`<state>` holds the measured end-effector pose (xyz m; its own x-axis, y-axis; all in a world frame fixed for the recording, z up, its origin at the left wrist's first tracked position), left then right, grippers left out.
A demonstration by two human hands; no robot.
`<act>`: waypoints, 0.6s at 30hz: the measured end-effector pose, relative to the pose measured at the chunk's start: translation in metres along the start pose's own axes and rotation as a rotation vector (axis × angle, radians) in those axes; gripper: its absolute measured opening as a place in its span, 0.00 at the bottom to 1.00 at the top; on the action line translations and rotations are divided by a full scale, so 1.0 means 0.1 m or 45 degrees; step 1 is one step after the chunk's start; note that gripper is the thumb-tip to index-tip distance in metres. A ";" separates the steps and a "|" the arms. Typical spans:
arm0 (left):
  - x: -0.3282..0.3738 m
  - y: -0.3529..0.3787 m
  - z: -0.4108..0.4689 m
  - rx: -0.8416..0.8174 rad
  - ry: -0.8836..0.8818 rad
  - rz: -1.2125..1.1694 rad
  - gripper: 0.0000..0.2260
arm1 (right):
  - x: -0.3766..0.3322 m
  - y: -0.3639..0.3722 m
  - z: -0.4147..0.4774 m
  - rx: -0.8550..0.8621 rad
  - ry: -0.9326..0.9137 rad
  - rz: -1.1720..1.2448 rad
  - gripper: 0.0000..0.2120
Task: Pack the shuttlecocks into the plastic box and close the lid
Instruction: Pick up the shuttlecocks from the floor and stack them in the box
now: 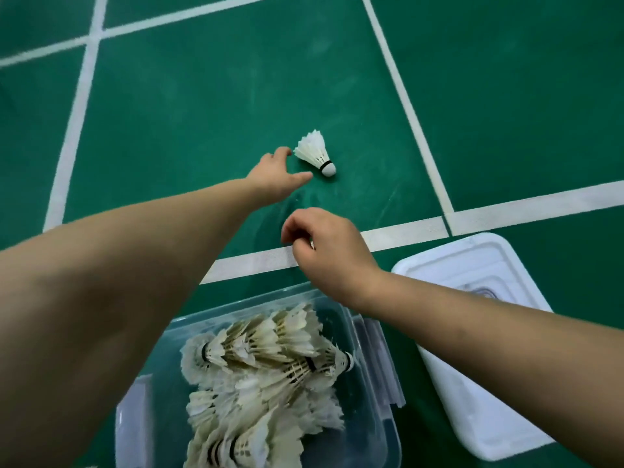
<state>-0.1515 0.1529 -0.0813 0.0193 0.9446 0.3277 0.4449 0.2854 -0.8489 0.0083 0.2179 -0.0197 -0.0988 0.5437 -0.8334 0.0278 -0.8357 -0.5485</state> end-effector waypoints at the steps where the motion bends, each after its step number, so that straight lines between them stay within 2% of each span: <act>1: 0.04 0.03 0.04 -0.007 0.007 -0.025 0.31 | 0.02 0.01 -0.02 -0.009 0.011 0.006 0.10; 9: 0.27 0.07 0.44 0.069 0.134 -0.116 0.33 | 0.22 -0.07 -0.16 -0.057 0.211 -0.017 0.11; 13: 0.27 0.13 0.59 0.018 0.118 -0.169 0.34 | 0.23 -0.06 -0.18 -0.002 0.278 -0.018 0.11; 18: 0.10 0.21 0.60 0.040 0.085 -0.065 0.25 | 0.20 0.01 -0.16 -0.010 0.302 -0.030 0.13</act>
<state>-0.1958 0.1782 -0.1207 0.0575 0.9159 0.3972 0.4187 0.3391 -0.8424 0.0219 0.2291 -0.0379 0.1372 0.5671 -0.8122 0.0364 -0.8223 -0.5680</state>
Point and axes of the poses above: each hand's wrist, its own z-axis towards the middle knuckle, its own y-axis out of the palm, x = y × z, the point moved 4 cm from there along z, towards the middle knuckle, and after that the axes turned 7 degrees about -y, right-handed, at the moved point
